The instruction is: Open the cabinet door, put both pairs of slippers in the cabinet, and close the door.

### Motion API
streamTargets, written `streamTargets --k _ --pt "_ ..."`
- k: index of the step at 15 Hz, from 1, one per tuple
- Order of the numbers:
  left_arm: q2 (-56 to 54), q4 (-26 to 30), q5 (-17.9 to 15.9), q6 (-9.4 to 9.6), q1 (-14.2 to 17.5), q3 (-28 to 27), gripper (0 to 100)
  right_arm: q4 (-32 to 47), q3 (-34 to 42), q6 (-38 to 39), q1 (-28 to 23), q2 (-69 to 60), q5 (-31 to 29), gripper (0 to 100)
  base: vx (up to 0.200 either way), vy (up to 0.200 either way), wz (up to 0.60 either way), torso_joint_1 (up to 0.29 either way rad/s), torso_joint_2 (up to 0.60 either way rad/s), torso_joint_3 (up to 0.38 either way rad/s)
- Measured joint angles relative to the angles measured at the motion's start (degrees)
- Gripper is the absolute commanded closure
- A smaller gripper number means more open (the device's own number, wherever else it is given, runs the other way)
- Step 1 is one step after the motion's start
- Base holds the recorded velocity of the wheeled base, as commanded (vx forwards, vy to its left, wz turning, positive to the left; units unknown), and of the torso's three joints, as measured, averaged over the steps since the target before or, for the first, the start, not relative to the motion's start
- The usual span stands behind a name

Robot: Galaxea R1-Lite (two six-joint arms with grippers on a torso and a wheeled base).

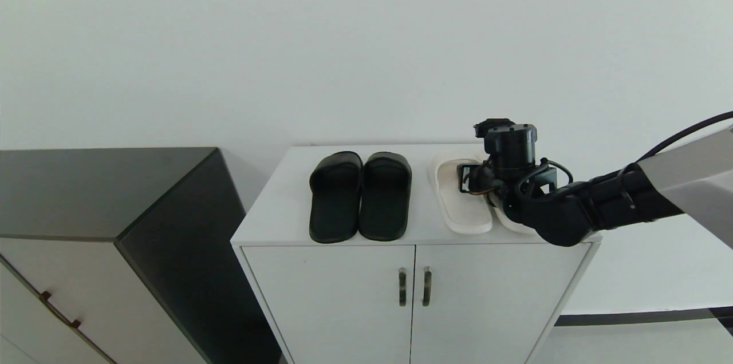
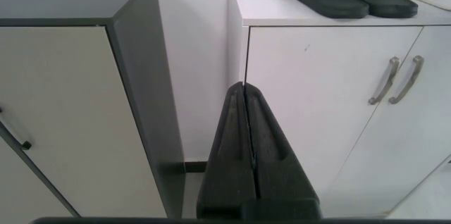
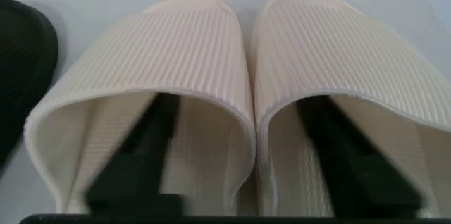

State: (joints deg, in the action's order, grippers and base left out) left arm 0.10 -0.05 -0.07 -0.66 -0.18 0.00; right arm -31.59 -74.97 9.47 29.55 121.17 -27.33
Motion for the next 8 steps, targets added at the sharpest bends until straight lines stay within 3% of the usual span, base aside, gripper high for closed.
streamTargets --k 8 --pt "0.00 -0.02 -0.02 -0.65 0.00 0.00 100 -0.09 1.08 -3.68 -0.15 -2.55 -0.04 100 0.000 0.000 0.00 0.000 0.00 0.000"
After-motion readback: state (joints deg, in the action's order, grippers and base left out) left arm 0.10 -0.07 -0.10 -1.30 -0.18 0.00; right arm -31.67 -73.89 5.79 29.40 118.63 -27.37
